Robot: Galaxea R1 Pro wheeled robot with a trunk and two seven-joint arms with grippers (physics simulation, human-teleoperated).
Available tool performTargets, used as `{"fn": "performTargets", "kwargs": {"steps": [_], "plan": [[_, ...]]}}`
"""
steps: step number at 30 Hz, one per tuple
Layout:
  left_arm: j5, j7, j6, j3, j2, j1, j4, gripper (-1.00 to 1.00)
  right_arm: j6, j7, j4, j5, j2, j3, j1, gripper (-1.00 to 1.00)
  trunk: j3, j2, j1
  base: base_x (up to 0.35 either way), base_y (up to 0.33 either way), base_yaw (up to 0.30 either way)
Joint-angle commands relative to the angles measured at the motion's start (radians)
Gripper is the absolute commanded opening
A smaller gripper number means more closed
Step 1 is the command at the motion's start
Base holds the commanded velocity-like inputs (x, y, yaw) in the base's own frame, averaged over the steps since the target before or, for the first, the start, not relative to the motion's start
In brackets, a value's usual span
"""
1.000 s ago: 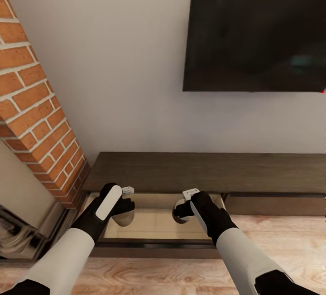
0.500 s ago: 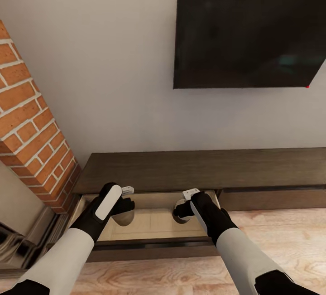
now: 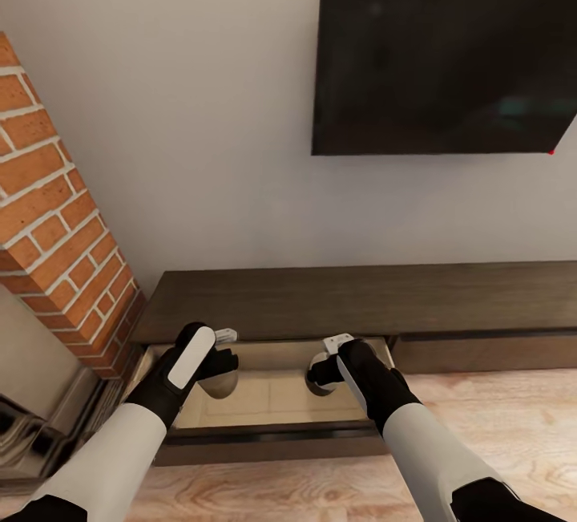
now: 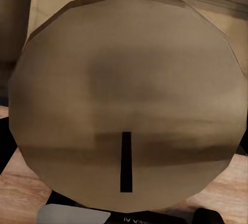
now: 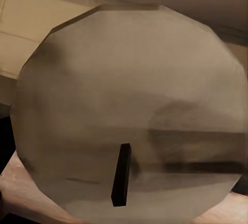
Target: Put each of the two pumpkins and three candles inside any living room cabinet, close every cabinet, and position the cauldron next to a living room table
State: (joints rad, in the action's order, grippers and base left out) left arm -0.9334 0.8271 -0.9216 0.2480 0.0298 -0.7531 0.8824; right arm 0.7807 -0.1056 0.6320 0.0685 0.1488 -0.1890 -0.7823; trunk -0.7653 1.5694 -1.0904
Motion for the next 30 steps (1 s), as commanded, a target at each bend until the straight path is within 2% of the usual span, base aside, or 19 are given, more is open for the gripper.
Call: {"fn": "performTargets", "kwargs": {"steps": [1, 12, 26, 30], "plan": [[0.001, 0.0, 0.0, 0.0, 0.0, 0.0, 0.0, -1.0, 0.0, 0.001, 0.0, -0.004, 0.0, 0.0, 0.0, -1.0, 0.0, 0.0, 0.0, 0.102, 0.268, 0.0], [-0.001, 0.0, 0.0, -0.003, 0.0, 0.0, -0.011, -1.0, 0.0, 0.003, 0.0, -0.004, 0.0, -0.001, 0.0, -1.0, 0.0, 0.0, 0.0, 0.031, 0.241, 0.0], [0.001, -0.001, 0.001, 0.004, 0.003, 0.0, -0.01, -1.0, -0.002, 0.002, -0.008, -0.004, 0.006, -0.003, 0.001, -1.0, 0.0, 0.0, 0.0, -0.019, 0.016, 0.0], [0.008, -0.003, 0.032, 0.006, 0.013, 0.0, -0.017, -1.0, -0.047, 0.008, -0.018, -0.005, 0.018, -0.025, 0.001, -1.0, 0.0, 0.0, 0.0, 0.0, 0.0, 0.0]]}}
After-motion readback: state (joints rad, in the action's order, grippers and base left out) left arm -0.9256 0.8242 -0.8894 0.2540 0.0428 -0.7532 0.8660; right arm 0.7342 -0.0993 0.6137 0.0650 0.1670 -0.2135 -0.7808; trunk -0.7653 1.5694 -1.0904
